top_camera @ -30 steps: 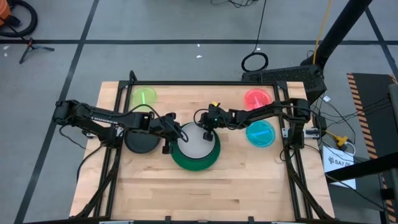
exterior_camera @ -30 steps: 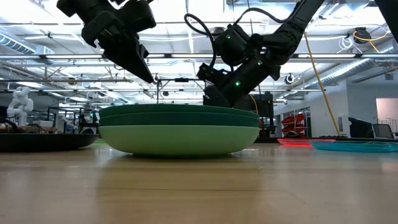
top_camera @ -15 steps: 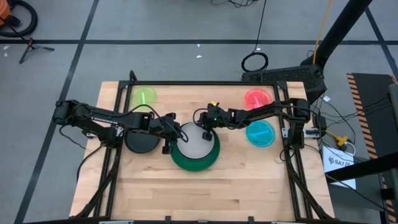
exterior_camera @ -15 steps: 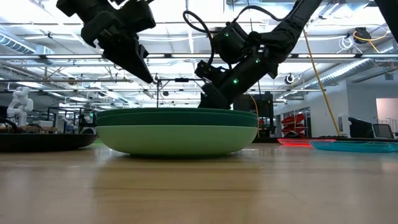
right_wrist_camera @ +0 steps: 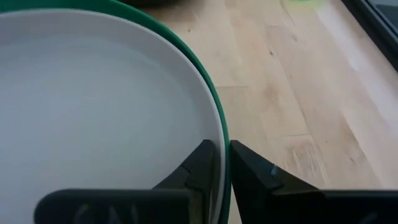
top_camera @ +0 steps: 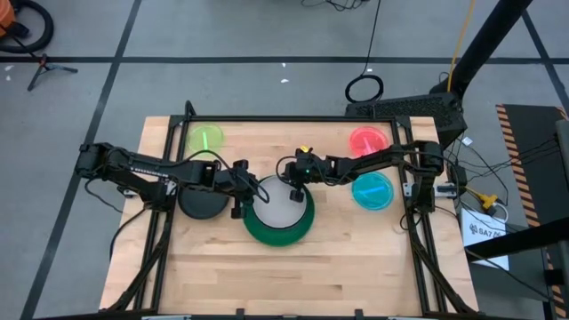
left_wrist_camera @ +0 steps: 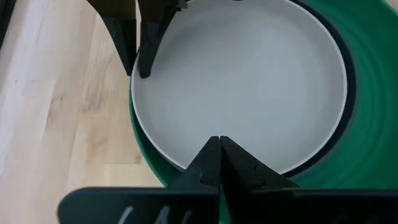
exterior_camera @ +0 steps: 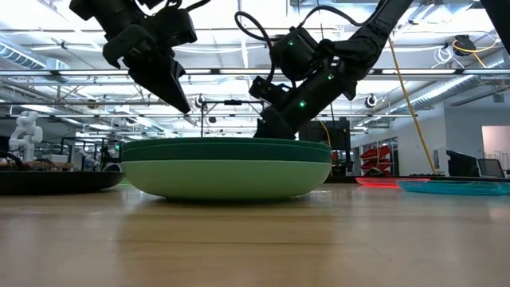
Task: Stack plastic plates
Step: Remove the white plate from the stacked plates
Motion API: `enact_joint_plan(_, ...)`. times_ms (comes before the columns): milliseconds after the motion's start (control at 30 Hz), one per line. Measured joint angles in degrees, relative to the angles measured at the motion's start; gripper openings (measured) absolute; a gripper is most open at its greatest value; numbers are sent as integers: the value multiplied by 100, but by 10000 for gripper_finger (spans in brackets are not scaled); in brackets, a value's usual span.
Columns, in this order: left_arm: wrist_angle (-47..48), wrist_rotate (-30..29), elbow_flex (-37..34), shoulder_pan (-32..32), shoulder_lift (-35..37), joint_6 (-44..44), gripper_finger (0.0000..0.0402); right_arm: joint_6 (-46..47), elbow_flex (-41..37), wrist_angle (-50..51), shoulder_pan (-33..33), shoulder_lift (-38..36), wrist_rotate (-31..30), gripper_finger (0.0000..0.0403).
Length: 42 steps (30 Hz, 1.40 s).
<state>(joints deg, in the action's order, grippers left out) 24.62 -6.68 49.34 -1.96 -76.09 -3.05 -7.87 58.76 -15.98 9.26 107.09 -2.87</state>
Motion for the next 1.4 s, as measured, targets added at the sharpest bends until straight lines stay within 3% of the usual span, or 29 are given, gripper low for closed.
enact_joint_plan(700,-49,0,0,0,0,-2,1,-382,4,-58,0,-2,-20,64)
enact_joint_plan(933,-46,0,0,0,0,-20,1,-521,7,-69,-2,-7,-144,9)
enact_joint_plan(1400,-42,2,0,0,0,-21,1,-374,7,-220,-4,-8,-153,3)
